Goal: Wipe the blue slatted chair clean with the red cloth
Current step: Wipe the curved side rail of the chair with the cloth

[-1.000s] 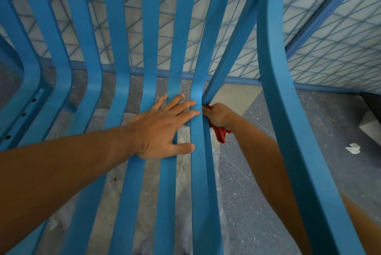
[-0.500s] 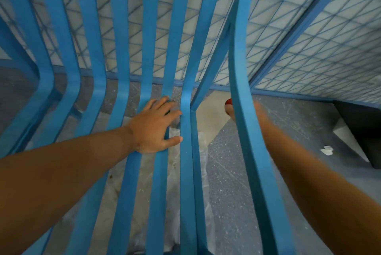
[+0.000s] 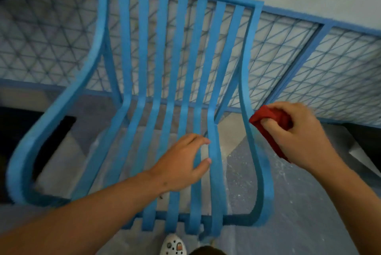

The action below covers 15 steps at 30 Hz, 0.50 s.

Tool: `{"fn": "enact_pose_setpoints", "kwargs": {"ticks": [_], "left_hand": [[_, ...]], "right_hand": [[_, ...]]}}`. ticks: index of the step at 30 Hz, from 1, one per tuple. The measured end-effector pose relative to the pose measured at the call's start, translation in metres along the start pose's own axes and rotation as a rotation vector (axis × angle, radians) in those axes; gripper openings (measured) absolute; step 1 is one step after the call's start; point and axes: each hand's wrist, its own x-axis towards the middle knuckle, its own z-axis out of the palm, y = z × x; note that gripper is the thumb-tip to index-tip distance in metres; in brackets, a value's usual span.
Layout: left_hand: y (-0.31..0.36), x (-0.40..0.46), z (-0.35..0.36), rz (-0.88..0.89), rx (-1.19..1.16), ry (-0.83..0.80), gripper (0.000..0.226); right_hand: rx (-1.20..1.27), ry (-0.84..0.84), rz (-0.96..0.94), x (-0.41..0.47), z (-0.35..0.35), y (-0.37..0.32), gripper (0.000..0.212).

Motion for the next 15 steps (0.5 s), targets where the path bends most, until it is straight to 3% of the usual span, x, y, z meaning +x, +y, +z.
{"fn": "enact_pose_setpoints", "kwargs": {"ticks": [3,7,11,15], "left_hand": [[0.030,-0.024,-0.030,-0.066,-0.071,0.030,0.045],[0.051,-0.060,-0.066,-0.176,-0.359,0.031,0.051],[0.058,-0.111,-0.101,-0.324,-0.593,0.024,0.036],[0.052,-0.150,-0.127,-0.354,-0.709,0.066,0.032]], "right_hand": [[0.055,-0.057,-0.041,-0.030,0.015,-0.038,0.035],[0.157,-0.105,-0.120,-0.062,0.053,-0.086,0.042],[0.265,-0.214,-0.138,-0.085,0.085,-0.138,0.033],[0.401,-0.341,-0.125,-0.101,0.105,-0.191,0.022]]}}
